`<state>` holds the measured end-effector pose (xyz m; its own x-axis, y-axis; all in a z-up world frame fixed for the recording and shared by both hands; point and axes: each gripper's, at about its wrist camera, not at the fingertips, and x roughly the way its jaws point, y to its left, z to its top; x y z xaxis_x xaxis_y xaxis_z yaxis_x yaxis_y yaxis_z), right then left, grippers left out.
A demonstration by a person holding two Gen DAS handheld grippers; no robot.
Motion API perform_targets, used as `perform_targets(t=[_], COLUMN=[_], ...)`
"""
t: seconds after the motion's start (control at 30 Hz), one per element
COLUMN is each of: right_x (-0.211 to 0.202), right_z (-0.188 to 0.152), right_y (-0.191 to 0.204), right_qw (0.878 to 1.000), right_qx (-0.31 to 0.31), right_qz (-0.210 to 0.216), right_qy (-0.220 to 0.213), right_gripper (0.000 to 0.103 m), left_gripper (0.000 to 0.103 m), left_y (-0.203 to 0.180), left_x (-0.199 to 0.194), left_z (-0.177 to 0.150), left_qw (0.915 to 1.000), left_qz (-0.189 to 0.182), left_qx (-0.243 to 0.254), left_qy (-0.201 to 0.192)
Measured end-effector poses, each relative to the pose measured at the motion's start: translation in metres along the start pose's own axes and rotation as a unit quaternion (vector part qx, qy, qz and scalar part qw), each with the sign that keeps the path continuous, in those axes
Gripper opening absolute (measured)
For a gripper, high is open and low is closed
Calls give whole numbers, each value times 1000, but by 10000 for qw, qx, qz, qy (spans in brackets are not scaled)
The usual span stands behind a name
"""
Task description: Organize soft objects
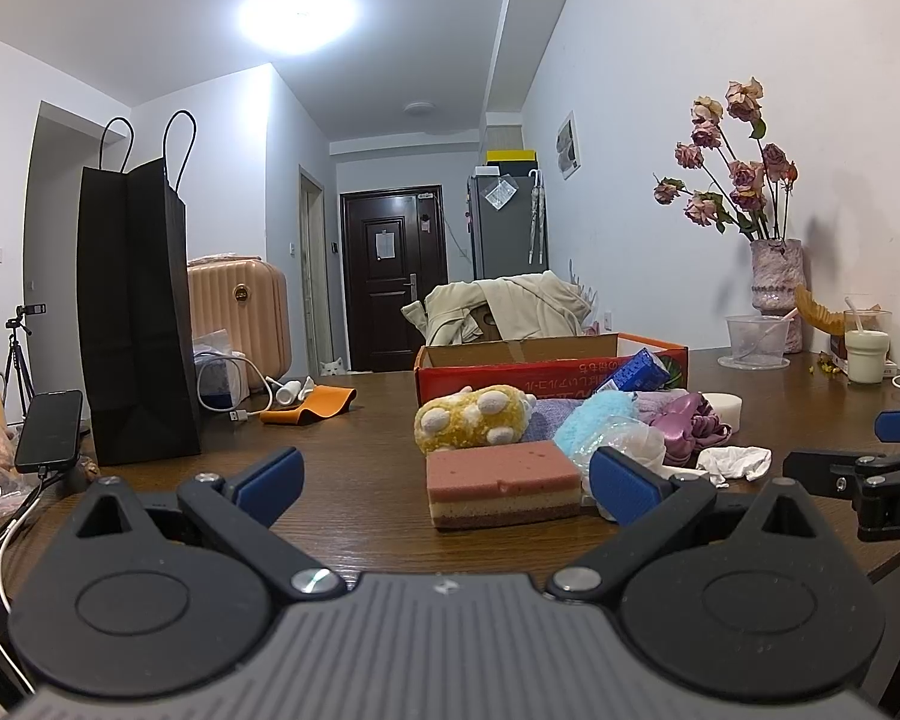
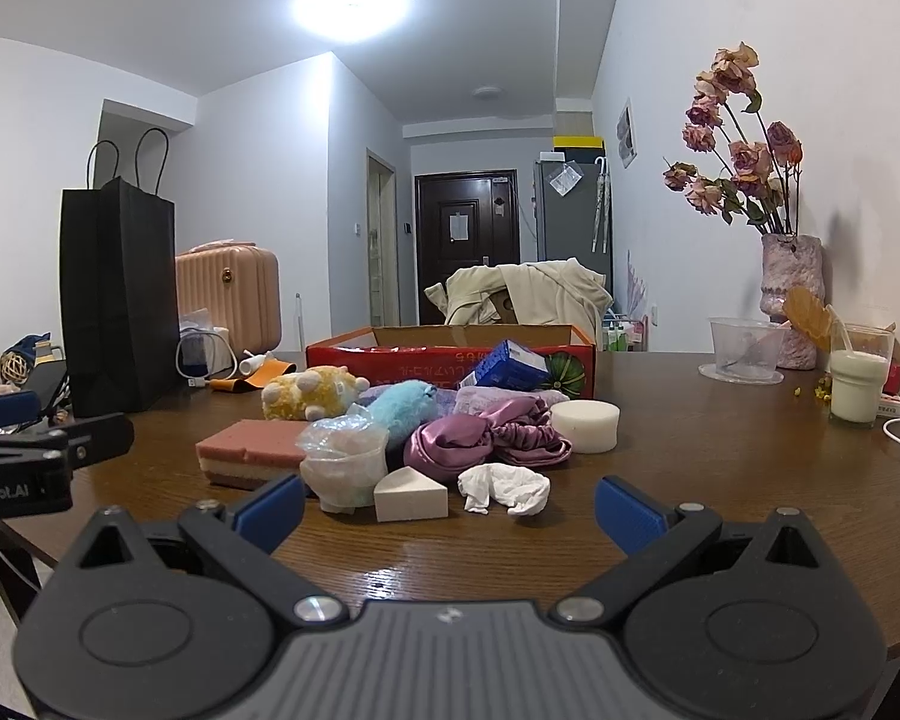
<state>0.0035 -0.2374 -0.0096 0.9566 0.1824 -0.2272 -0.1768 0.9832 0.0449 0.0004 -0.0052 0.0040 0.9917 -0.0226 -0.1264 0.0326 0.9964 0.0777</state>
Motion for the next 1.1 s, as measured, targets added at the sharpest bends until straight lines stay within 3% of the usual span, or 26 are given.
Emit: perform_targets(t=[0.73,0.9,1.1], right_x=[2,17,54], right_z=[0,15,44], right_y=[-1,-6,-19], right_qw=[10000,10000,10000], right_qx=[1,-57,31], right_qz=[44,-7,-12], right_qy=[24,-57,-80], right_gripper=[103,103,103], left_gripper=[103,103,103], left_y=[1,22,49], left_x=[0,29,65], left_z=[0,12,36], left_qw=[10000,9994,9989], left_qz=[-34,337,389], left_qx=[45,52,-259], left_qy=[-14,-98,11])
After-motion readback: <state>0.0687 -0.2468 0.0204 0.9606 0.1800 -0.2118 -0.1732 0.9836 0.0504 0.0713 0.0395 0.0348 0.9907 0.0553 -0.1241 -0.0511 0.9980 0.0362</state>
